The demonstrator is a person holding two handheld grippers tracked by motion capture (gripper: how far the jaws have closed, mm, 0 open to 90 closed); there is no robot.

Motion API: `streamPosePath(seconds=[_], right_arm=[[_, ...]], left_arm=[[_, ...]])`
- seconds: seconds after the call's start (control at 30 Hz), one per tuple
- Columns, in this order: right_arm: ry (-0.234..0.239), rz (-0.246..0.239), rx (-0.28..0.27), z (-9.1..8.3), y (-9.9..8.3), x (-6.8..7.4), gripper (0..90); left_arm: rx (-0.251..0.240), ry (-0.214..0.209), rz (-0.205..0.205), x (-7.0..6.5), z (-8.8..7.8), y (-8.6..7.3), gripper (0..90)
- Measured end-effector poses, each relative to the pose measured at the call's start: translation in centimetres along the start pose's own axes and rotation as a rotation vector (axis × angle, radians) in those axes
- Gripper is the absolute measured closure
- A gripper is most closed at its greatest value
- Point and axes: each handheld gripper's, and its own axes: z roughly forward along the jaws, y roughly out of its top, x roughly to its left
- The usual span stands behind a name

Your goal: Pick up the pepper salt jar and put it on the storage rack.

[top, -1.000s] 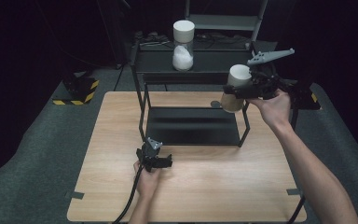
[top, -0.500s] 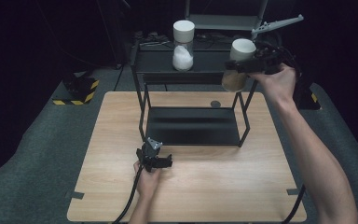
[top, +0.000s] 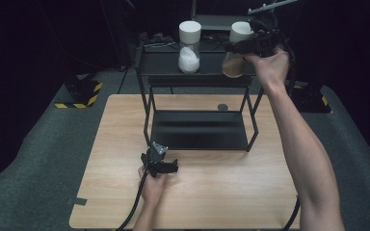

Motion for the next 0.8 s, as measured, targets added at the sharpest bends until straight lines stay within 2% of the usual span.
streamPosePath(seconds=[0.13,0.2,0.33,0.47,0.6,0.8], right_arm=[[-0.023,0.018,-0.007,0.7,0.4,0.3,34.7],[-0.05,0.021,0.0,1.4,0.7,0.6,34.6],[-0.065,0.042,0.008,2.3,0.9,0.6,34.6],[-0.083,0.04,0.034,3.3,1.2,0.9,34.6],[-0.085,0.05,0.034,3.8,1.2,1.0,34.6],[-0.105,0.032,0.057,4.4,1.5,1.4,34.5]], left_arm=[[0.0,0.001,0.0,0.0,0.0,0.0,5.4],[0.0,0.002,0.0,0.0,0.0,0.0,5.4],[0.0,0.002,0.0,0.0,0.0,0.0,5.4],[-0.002,0.003,-0.001,-0.1,0.0,0.0,5.4],[0.001,0.004,0.001,-0.1,0.0,0.0,5.5],[0.0,0.002,0.0,-0.1,0.0,0.0,5.5]])
